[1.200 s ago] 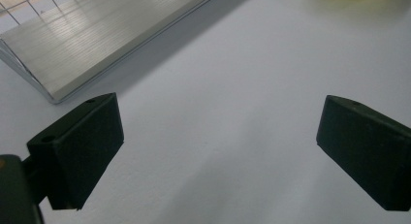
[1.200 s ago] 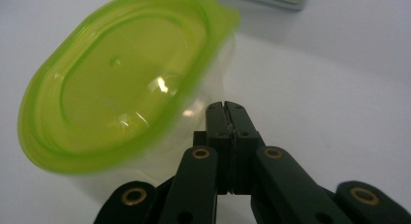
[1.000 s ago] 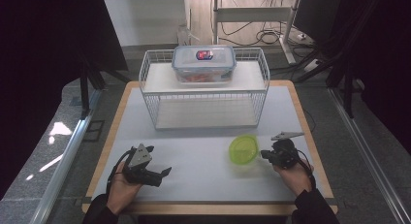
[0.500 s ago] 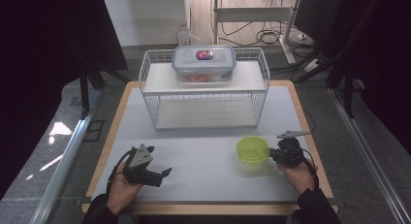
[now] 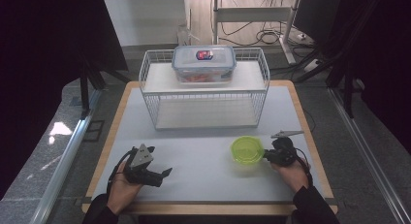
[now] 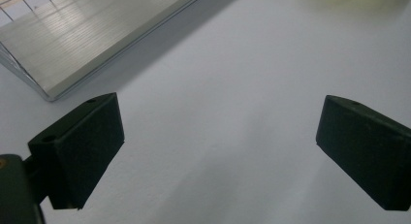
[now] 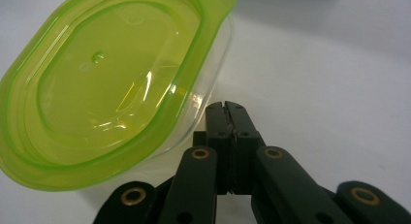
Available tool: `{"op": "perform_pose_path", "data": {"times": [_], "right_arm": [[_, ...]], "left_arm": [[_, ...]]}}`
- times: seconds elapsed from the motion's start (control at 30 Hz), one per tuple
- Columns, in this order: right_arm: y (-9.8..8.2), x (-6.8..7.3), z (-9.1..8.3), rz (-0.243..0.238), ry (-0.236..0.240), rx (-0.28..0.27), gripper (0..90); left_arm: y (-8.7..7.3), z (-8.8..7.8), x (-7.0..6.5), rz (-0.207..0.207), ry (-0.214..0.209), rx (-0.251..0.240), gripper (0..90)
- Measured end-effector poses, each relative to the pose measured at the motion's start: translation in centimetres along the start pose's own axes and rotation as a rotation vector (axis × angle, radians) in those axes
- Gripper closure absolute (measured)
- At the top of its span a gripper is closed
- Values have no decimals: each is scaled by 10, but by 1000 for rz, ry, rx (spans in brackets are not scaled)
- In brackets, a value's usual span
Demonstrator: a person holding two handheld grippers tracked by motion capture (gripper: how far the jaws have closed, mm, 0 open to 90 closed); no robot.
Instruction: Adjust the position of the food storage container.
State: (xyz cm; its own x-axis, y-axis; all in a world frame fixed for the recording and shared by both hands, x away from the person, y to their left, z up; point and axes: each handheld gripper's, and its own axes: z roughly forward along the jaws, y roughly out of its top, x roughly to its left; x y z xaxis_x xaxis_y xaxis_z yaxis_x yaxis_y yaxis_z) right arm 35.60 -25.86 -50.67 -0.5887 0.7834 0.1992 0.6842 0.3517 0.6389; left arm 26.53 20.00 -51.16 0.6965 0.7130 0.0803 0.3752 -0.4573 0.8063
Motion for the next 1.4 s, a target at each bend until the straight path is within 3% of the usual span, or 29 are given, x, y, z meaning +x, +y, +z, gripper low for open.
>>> {"op": "perform_pose_path", "data": {"times": [0.37,0.8,0.93,1.17,1.33,1.4], "right_arm": [[8,26,20,-26,64,18,894],[23,69,51,-110,147,43,894],[23,74,55,-144,138,57,882],[25,62,41,-144,77,14,815],[26,55,29,-166,30,-12,719],[25,50,22,-172,7,-28,615]], "left_arm": [[0,0,0,2,1,7,34],[0,0,0,6,1,10,34],[0,0,0,7,0,10,35],[0,0,0,8,3,8,36],[-1,-1,0,8,4,11,37],[-1,0,1,8,3,16,37]]}}
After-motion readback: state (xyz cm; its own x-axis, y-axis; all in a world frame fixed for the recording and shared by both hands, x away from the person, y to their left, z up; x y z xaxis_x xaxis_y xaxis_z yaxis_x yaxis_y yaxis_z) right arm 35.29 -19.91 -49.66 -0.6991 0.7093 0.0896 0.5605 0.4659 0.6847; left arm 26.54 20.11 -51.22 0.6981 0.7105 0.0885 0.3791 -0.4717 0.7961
